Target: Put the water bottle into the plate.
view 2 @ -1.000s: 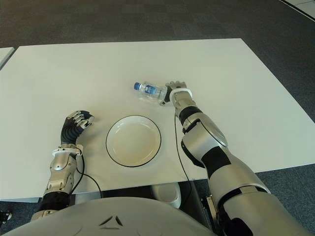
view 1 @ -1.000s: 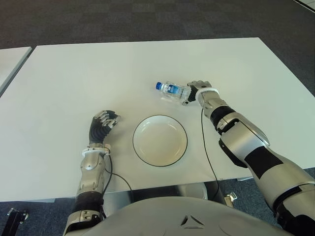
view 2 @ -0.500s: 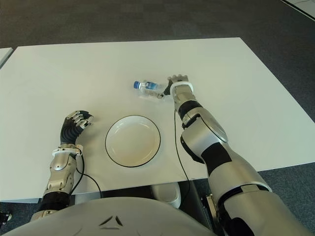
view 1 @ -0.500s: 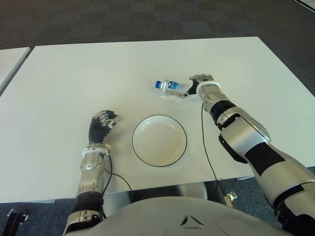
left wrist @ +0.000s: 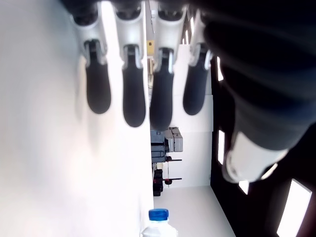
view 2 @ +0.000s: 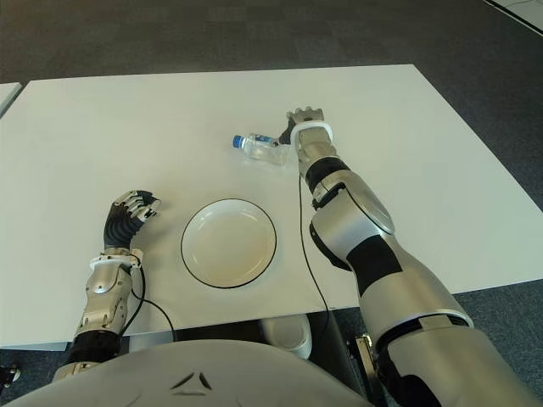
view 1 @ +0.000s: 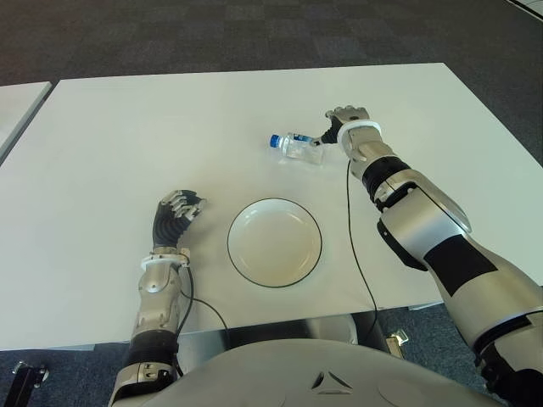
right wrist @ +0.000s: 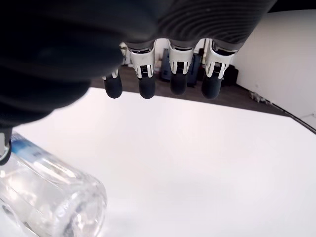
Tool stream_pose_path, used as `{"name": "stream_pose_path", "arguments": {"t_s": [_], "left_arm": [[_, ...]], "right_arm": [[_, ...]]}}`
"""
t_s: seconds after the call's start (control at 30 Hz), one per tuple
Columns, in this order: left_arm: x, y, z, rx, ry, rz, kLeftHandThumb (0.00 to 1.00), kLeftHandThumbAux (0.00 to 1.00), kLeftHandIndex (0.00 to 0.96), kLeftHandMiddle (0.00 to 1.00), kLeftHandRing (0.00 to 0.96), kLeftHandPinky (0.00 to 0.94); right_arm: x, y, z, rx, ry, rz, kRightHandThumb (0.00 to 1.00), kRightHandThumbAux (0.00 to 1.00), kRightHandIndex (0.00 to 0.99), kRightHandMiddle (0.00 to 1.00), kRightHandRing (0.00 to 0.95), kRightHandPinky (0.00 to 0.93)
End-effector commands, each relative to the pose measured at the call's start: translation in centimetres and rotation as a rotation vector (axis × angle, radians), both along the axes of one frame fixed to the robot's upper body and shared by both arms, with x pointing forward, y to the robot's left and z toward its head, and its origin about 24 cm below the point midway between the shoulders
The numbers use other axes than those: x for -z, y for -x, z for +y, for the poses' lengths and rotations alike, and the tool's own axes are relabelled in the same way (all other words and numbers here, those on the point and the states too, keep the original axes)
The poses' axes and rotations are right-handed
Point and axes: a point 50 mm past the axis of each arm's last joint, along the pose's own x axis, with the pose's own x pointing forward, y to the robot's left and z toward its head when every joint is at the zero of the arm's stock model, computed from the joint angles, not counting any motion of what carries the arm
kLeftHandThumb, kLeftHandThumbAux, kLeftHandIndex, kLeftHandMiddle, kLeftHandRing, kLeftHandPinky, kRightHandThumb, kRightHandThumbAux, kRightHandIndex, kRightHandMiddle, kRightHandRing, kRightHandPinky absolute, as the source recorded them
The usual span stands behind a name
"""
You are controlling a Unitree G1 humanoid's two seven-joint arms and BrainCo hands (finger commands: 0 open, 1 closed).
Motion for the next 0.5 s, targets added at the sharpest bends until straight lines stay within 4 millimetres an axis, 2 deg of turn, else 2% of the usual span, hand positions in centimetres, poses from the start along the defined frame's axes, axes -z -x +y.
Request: {"name": "stream_pose_path", "arguments": {"t_s": [0.03,0.5], "left_arm": [[0.7,0.3,0.0,-0.007,0.012,0.040,0.703,0.712,0.427,0.485,0.481,0.482],[0.6,0.4,-0.1,-0.018,0.001,0.039,0.703,0.713,0.428,0.479,0.473,0.474]], "right_arm": [[-0.5,-0.1,1.2,-0.033,0.010,-0.018,0.638,0.307,0.000,0.000,0.000,0.000],[-2.4,-0.6,3.0,-0.105,0.023,-0.075,0.629,0.287,0.000,0.000,0.000,0.000]]}}
